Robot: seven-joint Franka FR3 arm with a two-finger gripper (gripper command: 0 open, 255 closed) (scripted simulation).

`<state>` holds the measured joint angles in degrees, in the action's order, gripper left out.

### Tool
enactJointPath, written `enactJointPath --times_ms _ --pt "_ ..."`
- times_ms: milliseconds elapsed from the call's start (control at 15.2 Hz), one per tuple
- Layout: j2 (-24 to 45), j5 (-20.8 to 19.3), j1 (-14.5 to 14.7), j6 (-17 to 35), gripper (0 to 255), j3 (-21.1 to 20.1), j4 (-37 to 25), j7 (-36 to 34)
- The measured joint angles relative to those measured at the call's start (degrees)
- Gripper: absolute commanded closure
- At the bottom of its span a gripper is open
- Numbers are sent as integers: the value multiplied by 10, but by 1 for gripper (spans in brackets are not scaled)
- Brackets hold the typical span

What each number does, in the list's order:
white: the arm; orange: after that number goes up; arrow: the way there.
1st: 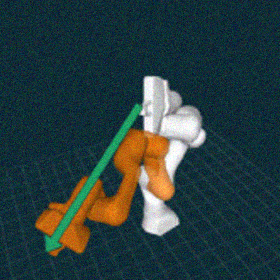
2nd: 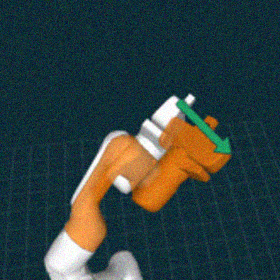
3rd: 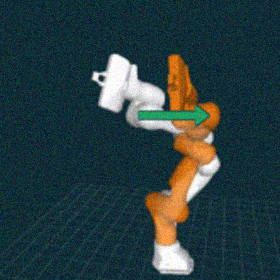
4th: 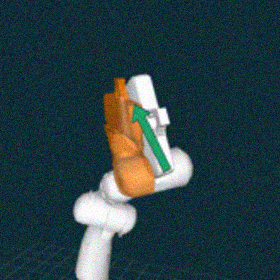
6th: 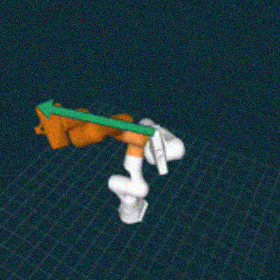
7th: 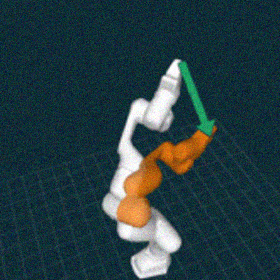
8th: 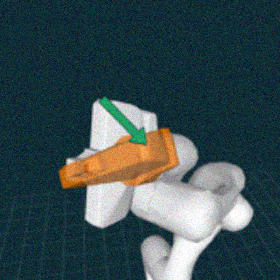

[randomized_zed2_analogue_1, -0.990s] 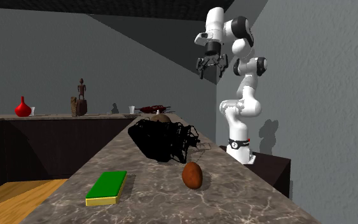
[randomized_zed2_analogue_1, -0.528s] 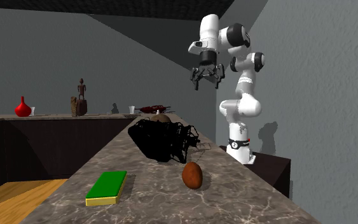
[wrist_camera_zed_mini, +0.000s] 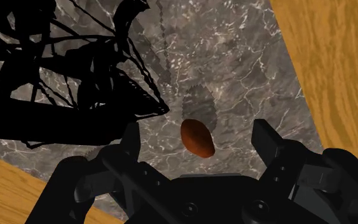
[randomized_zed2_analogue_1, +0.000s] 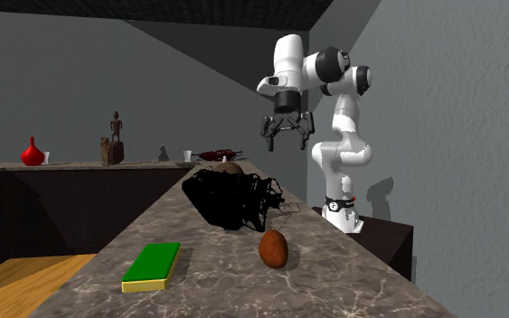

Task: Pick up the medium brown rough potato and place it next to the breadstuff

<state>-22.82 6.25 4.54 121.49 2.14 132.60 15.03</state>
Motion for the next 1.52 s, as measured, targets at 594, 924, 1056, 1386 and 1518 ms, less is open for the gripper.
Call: enactJointPath --times_ms 594,924,1056,1386,1518 --pt "186 49 27 119 0 -3 -66 47" --pt "283 77 36 157 0 -11 -126 74" --pt "327 87 37 171 0 -16 -155 85" --pt "391 100 39 198 0 -23 -193 98" --pt "403 103 39 209 0 -25 -194 101"
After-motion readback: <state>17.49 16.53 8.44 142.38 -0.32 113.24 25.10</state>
